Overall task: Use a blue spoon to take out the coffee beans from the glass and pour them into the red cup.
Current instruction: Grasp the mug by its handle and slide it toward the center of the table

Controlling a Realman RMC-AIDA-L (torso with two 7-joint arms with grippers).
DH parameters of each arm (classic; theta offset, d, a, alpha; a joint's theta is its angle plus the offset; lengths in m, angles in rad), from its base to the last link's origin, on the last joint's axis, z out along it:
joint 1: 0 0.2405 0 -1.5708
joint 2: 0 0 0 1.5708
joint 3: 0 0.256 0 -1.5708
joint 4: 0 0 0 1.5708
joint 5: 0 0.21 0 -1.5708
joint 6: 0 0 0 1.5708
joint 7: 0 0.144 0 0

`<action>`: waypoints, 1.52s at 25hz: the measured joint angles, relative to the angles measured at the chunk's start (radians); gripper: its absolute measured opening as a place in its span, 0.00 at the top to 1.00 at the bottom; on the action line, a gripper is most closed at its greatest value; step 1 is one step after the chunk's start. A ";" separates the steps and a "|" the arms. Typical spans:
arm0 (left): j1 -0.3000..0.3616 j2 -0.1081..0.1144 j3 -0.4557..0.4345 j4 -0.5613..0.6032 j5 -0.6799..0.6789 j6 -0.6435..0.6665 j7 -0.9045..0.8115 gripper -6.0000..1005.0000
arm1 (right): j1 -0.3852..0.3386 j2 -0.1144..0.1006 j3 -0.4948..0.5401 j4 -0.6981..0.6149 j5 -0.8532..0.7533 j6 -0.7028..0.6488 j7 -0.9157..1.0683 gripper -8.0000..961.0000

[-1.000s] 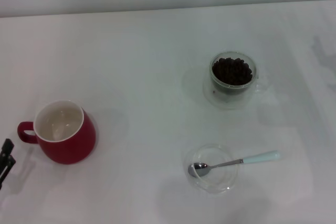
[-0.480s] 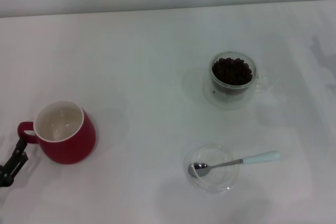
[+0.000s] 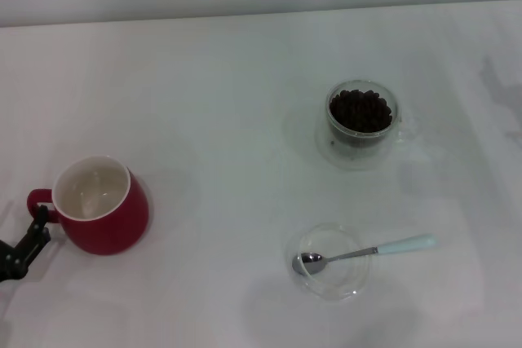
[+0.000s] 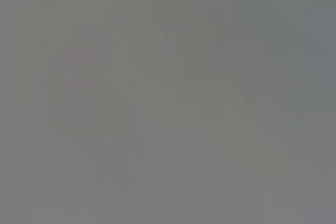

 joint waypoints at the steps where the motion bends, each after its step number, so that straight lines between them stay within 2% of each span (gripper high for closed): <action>1: -0.005 0.000 0.000 -0.002 0.000 -0.006 0.000 0.18 | 0.000 0.000 0.000 0.000 0.000 0.000 0.001 0.09; 13: -0.017 -0.003 0.000 -0.003 0.001 -0.018 0.012 0.18 | 0.002 0.000 -0.002 -0.002 0.000 0.000 0.001 0.09; 24: -0.030 -0.007 0.000 0.010 0.004 -0.064 0.048 0.34 | -0.003 0.002 -0.006 -0.002 -0.002 -0.006 0.001 0.09; 26: -0.036 -0.007 -0.001 0.018 0.004 -0.078 0.050 0.56 | -0.005 0.001 -0.007 0.000 -0.002 -0.006 0.001 0.09; 38: -0.059 -0.008 -0.002 0.024 0.002 -0.100 0.051 0.87 | -0.012 0.003 -0.006 0.006 0.000 -0.005 0.001 0.09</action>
